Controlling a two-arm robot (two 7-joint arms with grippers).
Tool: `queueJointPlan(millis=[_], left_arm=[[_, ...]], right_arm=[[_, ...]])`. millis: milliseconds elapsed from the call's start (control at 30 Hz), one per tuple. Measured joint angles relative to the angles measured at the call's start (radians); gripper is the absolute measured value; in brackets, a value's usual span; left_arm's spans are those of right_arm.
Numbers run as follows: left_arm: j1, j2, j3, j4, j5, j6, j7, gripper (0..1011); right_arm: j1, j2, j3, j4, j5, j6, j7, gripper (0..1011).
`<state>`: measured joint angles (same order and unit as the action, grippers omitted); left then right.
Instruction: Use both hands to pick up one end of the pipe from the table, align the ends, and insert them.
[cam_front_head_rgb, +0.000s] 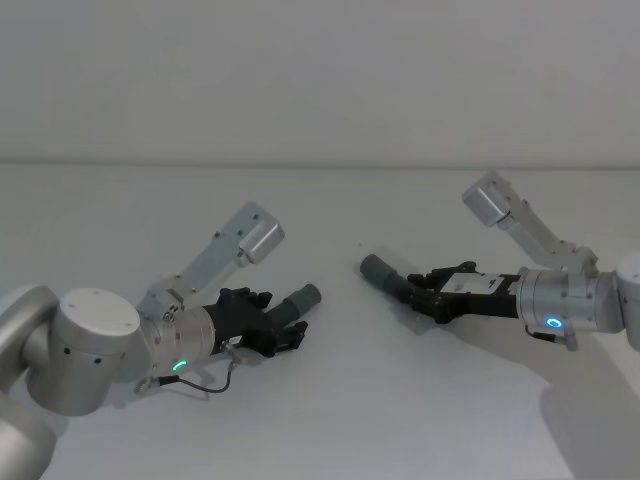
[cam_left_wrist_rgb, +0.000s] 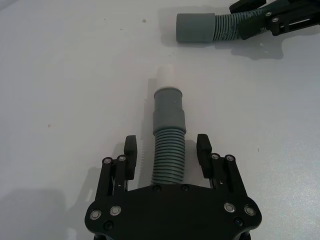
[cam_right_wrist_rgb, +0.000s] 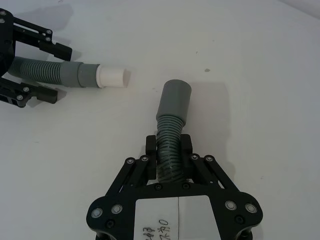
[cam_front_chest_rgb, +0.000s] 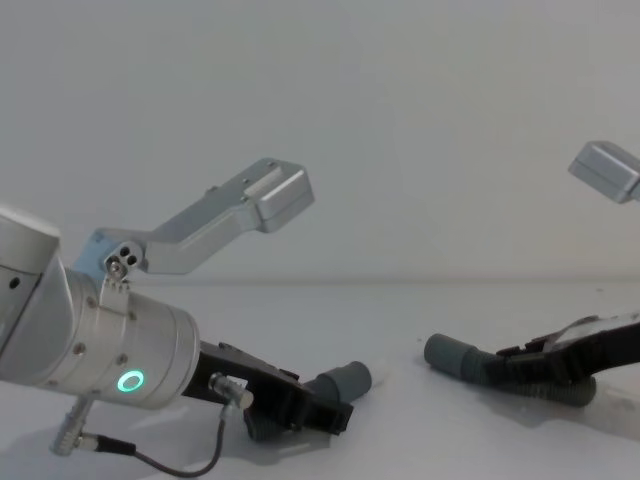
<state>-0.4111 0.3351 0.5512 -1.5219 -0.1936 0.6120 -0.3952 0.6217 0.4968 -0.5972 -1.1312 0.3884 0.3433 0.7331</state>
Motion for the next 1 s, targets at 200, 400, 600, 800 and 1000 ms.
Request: queueJointPlan(millis=[200, 400, 600, 800, 1000], left_arm=[[0.000, 0.000, 0.000, 0.000, 0.000, 0.000, 0.000, 680], [0.000, 0.000, 0.000, 0.000, 0.001, 0.000, 0.000, 646], [0.000, 0.000, 0.000, 0.000, 0.001, 0.000, 0.000, 605], [0.000, 0.000, 0.000, 0.000, 0.001, 0.000, 0.000, 568], [0.000, 0.000, 0.000, 0.000, 0.001, 0.000, 0.000, 524]], right_arm=[[0.000, 0.000, 0.000, 0.000, 0.000, 0.000, 0.000, 267], [0.000, 0.000, 0.000, 0.000, 0.000, 0.000, 0.000, 267], [0.000, 0.000, 0.000, 0.000, 0.000, 0.000, 0.000, 267], [0.000, 0.000, 0.000, 0.000, 0.000, 0.000, 0.000, 267], [0.000, 0.000, 0.000, 0.000, 0.000, 0.000, 0.000, 267]])
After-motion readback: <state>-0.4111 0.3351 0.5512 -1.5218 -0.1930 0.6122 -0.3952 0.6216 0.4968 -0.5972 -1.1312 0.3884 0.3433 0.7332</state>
